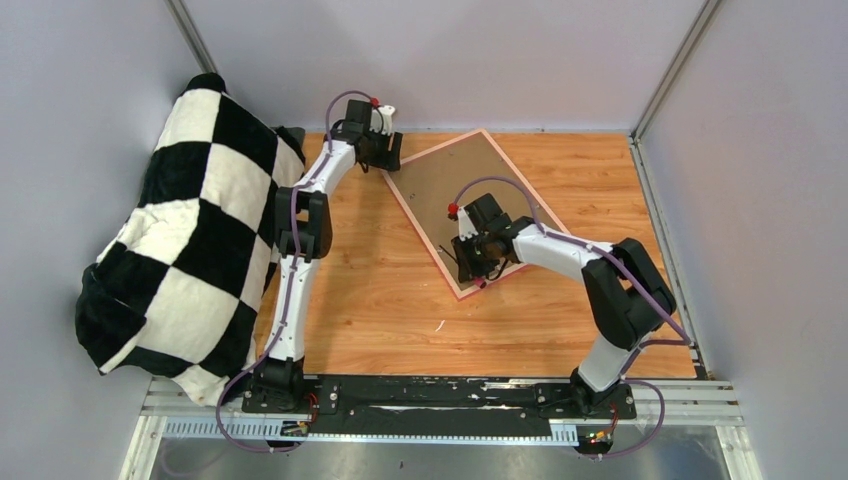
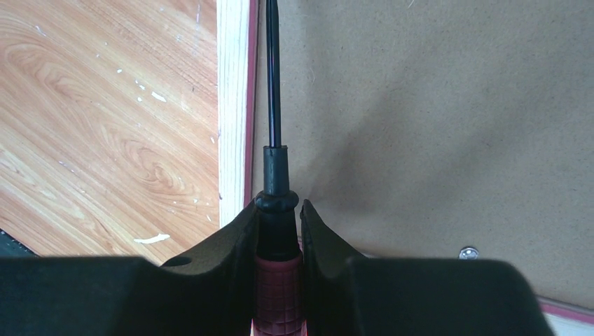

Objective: Take the photo out of the frame
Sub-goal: Release the photo frame item from the photo frame.

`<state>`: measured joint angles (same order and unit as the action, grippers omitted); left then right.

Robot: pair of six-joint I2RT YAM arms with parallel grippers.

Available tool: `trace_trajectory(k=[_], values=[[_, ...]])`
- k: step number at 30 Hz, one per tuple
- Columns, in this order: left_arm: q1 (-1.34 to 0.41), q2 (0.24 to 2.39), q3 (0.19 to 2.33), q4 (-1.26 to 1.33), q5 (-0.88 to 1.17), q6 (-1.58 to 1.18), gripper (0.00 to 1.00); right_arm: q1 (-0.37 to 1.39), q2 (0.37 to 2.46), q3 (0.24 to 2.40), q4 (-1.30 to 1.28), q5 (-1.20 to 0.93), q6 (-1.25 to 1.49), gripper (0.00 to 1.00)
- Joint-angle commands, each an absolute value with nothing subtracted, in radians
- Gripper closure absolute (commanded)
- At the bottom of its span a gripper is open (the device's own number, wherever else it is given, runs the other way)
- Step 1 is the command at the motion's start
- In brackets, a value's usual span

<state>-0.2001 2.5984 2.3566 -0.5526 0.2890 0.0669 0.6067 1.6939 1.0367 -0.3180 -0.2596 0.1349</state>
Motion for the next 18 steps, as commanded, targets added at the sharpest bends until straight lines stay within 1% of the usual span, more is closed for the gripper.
trace_trajectory(k=[1, 4, 6, 11, 15, 17, 18], values=[[-0.212, 2.599, 2.385, -0.583, 0.299, 0.053, 0.33, 0.615, 1.628, 1.033, -0.350, -0.264, 0.114, 1.00], [-0.212, 2.605, 2.394, -0.583, 0.325, 0.048, 0.41, 0.615, 1.611, 1.037, -0.359, -0.260, 0.106, 1.00], [-0.212, 2.609, 2.401, -0.583, 0.347, 0.047, 0.49, 0.614, 1.601, 1.036, -0.364, -0.254, 0.099, 1.00], [-0.212, 2.607, 2.389, -0.580, 0.404, 0.027, 0.63, 0.614, 1.581, 1.038, -0.386, -0.239, 0.077, 1.00], [-0.213, 2.607, 2.336, -0.573, 0.444, -0.025, 0.64, 0.601, 1.549, 1.029, -0.403, -0.224, 0.057, 1.00], [-0.213, 2.601, 2.302, -0.570, 0.415, -0.040, 0.60, 0.588, 1.531, 1.021, -0.408, -0.227, 0.054, 1.00], [-0.212, 2.596, 2.287, -0.567, 0.414, -0.045, 0.59, 0.580, 1.523, 1.018, -0.410, -0.227, 0.052, 1.00]])
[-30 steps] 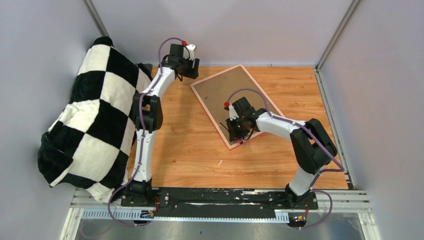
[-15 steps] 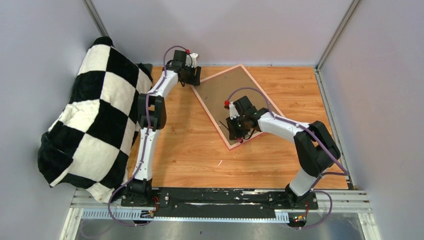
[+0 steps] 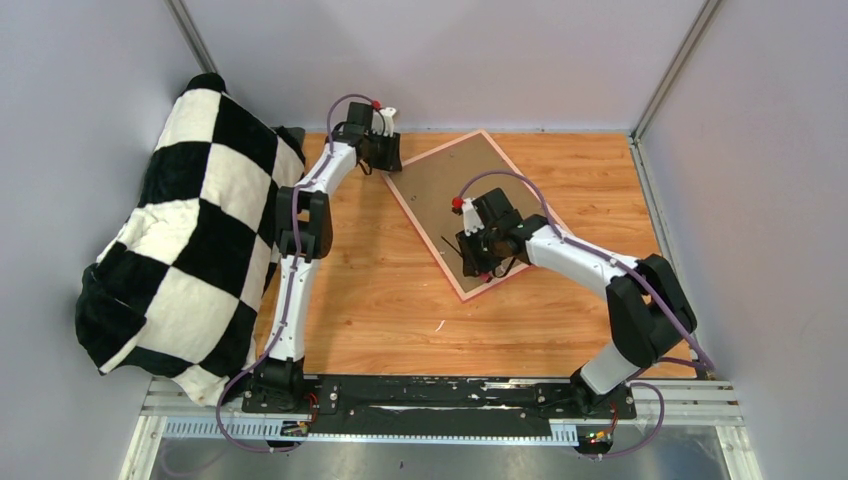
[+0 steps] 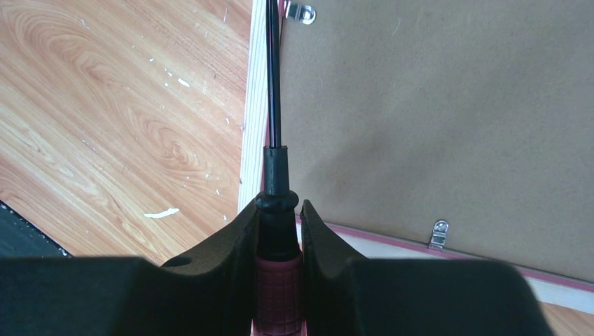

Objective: Take the photo out of the frame
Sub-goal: Release the photo frame item from the photo frame.

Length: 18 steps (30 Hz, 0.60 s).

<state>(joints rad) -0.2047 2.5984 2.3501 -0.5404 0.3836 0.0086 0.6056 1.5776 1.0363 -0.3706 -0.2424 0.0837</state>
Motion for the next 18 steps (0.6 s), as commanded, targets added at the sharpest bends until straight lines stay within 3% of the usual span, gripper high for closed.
trace_trajectory(k=[1, 10, 18], values=[[-0.212, 2.592, 2.275, -0.566, 0.417, -0.045, 0.59, 0.578, 1.515, 1.015, -0.413, -0.227, 0.048, 1.00], [-0.211, 2.538, 2.185, -0.566, 0.422, -0.043, 0.60, 0.567, 1.498, 0.981, -0.424, -0.268, 0.019, 1.00], [-0.197, 2.534, 2.141, -0.534, 0.478, -0.063, 0.67, 0.567, 1.607, 1.026, -0.533, -0.299, 0.005, 1.00]])
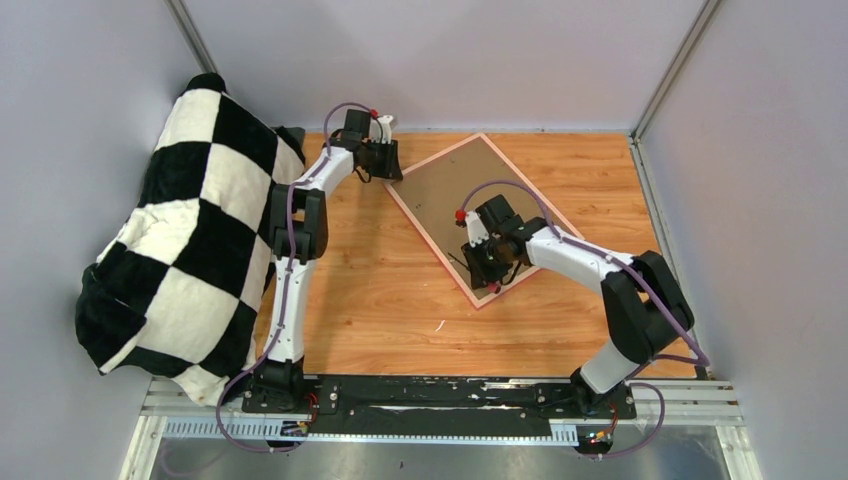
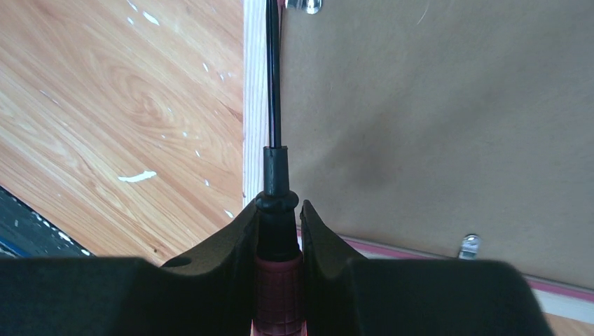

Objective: Take the photo out of the frame
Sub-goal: Release the photo frame item from the photo frame.

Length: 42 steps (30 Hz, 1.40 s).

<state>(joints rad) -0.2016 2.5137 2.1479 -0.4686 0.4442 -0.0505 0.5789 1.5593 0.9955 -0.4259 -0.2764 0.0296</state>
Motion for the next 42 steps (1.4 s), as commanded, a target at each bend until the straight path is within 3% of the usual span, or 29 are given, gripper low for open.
trace_trajectory(k=[1, 21, 35, 42], values=[[-0.196, 2.544, 2.156, -0.545, 0.484, -0.064, 0.67, 0.568, 1.609, 1.029, -0.543, -0.285, -0.009, 1.00], [-0.191, 2.679, 2.336, -0.622, 0.554, -0.054, 0.63, 0.541, 1.666, 1.030, -0.575, -0.316, -0.067, 1.00], [-0.193, 2.681, 2.331, -0.629, 0.604, -0.033, 0.63, 0.541, 1.663, 1.023, -0.561, -0.347, -0.043, 1.00], [-0.226, 2.666, 2.316, -0.649, 0.534, 0.021, 0.79, 0.541, 1.687, 1.026, -0.528, -0.289, -0.006, 1.00]])
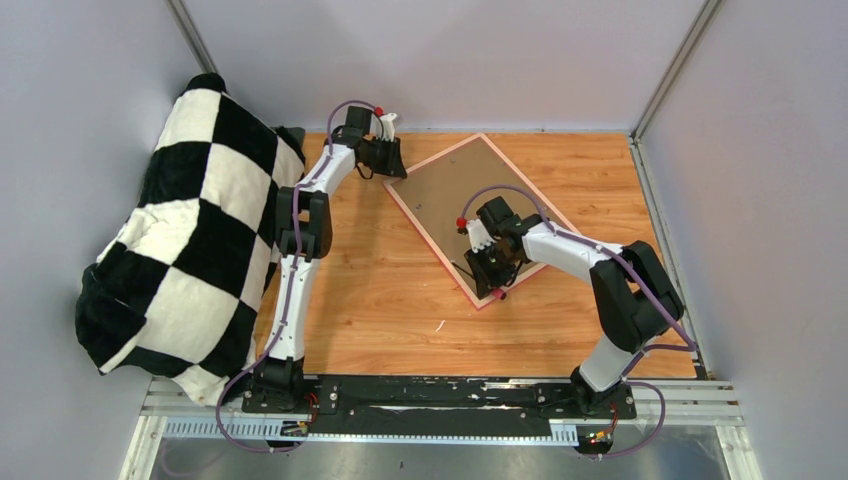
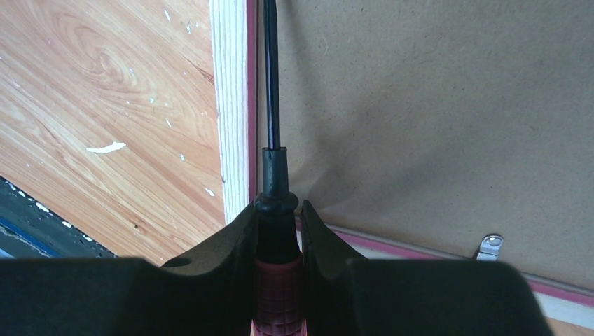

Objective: Take the photo out of the frame
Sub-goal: Release the photo frame item from the photo frame.

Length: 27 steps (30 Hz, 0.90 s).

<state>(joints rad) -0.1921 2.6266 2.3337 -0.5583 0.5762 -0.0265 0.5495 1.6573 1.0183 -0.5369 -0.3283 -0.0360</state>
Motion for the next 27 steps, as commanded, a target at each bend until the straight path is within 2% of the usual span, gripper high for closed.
trace_trajectory(k=[1, 5, 15, 27], values=[[-0.232, 2.661, 2.310, -0.649, 0.526, 0.031, 0.81, 0.541, 1.691, 1.025, -0.522, -0.283, -0.006, 1.00], [-0.238, 2.656, 2.303, -0.650, 0.512, 0.041, 0.88, 0.541, 1.702, 1.022, -0.508, -0.255, 0.028, 1.00], [-0.239, 2.658, 2.303, -0.654, 0.524, 0.044, 1.00, 0.541, 1.770, 1.058, -0.498, -0.287, 0.070, 1.00], [-0.240, 2.657, 2.301, -0.663, 0.540, 0.051, 1.00, 0.541, 1.815, 1.086, -0.428, -0.287, 0.166, 1.00]])
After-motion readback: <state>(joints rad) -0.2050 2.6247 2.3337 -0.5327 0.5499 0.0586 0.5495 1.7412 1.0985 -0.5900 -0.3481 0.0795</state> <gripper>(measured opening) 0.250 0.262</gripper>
